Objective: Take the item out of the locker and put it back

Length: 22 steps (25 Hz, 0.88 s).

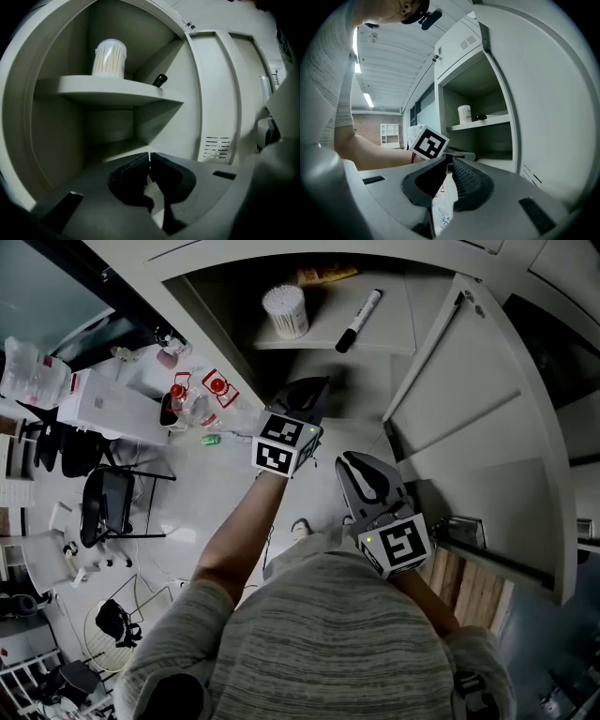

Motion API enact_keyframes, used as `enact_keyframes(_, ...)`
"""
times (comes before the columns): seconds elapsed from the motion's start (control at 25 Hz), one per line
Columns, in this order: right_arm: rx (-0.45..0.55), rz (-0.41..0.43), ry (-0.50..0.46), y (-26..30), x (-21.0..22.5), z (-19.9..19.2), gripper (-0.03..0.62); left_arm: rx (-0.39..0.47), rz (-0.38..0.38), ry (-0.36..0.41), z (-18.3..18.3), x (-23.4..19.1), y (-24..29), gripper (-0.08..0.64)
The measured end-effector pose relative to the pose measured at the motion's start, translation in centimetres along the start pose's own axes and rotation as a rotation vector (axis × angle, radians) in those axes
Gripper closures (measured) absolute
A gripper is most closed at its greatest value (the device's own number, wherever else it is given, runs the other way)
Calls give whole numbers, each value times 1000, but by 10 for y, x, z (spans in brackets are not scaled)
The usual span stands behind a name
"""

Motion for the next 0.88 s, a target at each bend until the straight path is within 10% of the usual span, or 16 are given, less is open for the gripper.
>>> enact_keyframes(0.88, -13, -11, 13, -1, 4, -3, 537, -103, 58, 10, -38, -5, 24, 545)
Point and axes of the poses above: the fingertips, and each gripper's own axes: y forward along the fingers, x to its right, z out of its top, the point moved 7 cm from there along -y, backward along the fingers, and after that the axes turned 6 degrees about x, right-handed, at the moved point
